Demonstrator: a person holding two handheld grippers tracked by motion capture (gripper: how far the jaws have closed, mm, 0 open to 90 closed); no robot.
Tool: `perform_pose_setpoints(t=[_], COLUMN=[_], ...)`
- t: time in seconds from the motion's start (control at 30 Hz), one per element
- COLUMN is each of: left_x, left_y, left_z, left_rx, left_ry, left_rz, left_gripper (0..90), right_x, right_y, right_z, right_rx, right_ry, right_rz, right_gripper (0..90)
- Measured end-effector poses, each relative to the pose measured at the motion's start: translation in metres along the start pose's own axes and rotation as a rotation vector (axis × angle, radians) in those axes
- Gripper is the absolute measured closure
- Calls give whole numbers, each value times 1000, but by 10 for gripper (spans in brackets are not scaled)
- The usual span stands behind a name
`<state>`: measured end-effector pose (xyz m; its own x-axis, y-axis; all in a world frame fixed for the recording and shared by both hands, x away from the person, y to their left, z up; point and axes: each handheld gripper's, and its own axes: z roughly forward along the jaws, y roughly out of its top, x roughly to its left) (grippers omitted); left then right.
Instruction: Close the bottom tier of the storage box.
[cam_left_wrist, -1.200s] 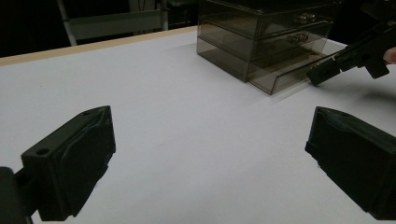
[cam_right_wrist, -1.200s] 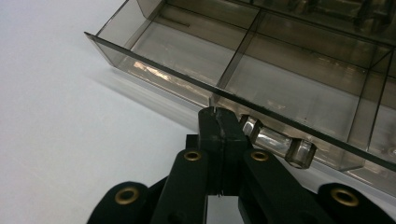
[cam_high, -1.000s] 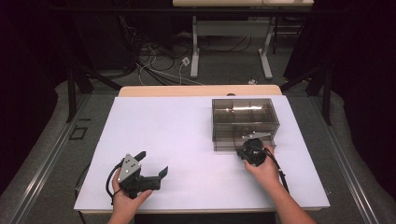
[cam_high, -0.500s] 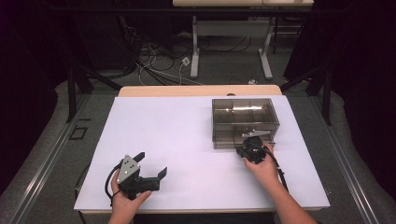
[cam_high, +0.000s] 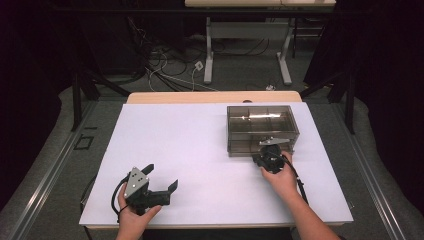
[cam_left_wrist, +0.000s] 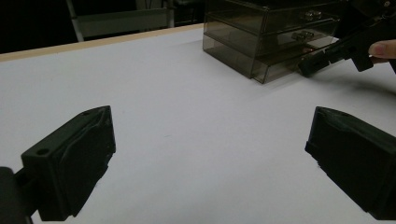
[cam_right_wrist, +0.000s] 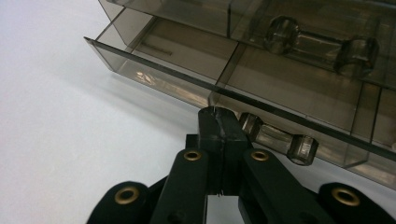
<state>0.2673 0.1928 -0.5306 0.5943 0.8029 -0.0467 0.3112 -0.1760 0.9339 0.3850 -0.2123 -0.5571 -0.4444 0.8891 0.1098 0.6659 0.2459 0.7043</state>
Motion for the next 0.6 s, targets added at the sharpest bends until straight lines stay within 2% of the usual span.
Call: perform_pose_setpoints(t=[0.13, 0.43, 0.6], left_x=[0, 0, 0], left_y=[0, -1, -2], left_z=[0, -3, -4], left_rx=[-3, -2, -4], left_ry=[2, 9, 14], left_rz=[-5, -5, -8], left_gripper=[14, 14, 14], right_x=[-1, -3, -5], right_y=[0, 1, 2], right_z=[2, 5, 7], right_rx=[-14, -35, -51], right_ry=[-5, -4, -13], right_rz=[-6, 17, 6], right_gripper=[900, 900, 900])
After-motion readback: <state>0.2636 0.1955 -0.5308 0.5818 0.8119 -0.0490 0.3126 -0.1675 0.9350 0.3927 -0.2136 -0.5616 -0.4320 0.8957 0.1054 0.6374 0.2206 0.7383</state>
